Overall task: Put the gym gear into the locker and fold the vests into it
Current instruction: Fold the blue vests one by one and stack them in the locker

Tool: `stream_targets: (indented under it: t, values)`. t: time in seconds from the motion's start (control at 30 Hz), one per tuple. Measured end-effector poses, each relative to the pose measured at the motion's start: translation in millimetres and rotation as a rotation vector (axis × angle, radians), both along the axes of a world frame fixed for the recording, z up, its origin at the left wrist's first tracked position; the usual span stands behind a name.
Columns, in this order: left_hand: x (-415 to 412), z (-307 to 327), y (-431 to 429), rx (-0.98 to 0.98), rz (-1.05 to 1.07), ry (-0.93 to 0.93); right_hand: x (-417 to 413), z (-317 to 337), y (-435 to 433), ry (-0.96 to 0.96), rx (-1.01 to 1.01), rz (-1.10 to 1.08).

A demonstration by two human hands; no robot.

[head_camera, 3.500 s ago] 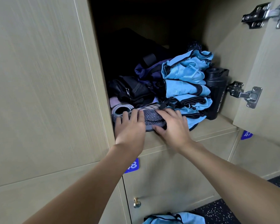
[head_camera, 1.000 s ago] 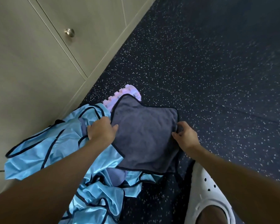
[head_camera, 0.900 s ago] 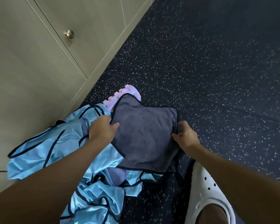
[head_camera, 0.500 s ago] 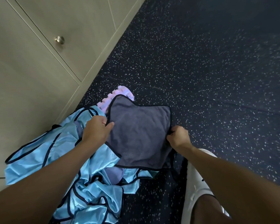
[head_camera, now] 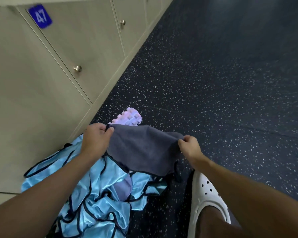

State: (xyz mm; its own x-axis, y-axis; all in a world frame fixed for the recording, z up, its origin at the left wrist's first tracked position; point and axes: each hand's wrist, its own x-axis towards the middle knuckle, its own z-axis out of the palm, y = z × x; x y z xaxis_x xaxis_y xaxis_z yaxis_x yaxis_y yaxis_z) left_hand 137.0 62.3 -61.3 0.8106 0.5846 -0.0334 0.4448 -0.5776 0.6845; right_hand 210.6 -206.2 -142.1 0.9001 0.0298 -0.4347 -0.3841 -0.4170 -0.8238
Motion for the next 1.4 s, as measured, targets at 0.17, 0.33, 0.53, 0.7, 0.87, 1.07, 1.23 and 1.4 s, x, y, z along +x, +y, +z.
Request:
stream_targets:
  t: [0.17,0.33,0.53,0.7,0.87,1.07,1.23,1.4]
  values:
    - [-17,62,8,-0.068,0.053,-0.135,4,77,8,-0.163,0.124,0.018]
    - [-49,147,17,-0.067,0.155,-0.268,4,170,12,-0.367,0.158,0.108]
    - [-104,245,37,-0.075,0.248,-0.481,-10,286,37,-0.577,0.210,0.289]
    - [-154,293,61,-0.053,0.213,-0.632,-29,342,63,-0.644,0.299,0.353]
    - [-188,304,79,-0.011,0.249,-0.699,-43,371,90,-0.720,0.228,0.441]
    - [-203,302,100,-0.132,0.336,-0.744,-59,377,106,-0.649,0.393,0.455]
    - [-205,307,102,-0.215,0.323,-0.746,-52,384,117,-0.588,0.456,0.377]
    - [-204,308,103,-0.179,0.315,-0.732,-46,385,118,-0.648,0.434,0.370]
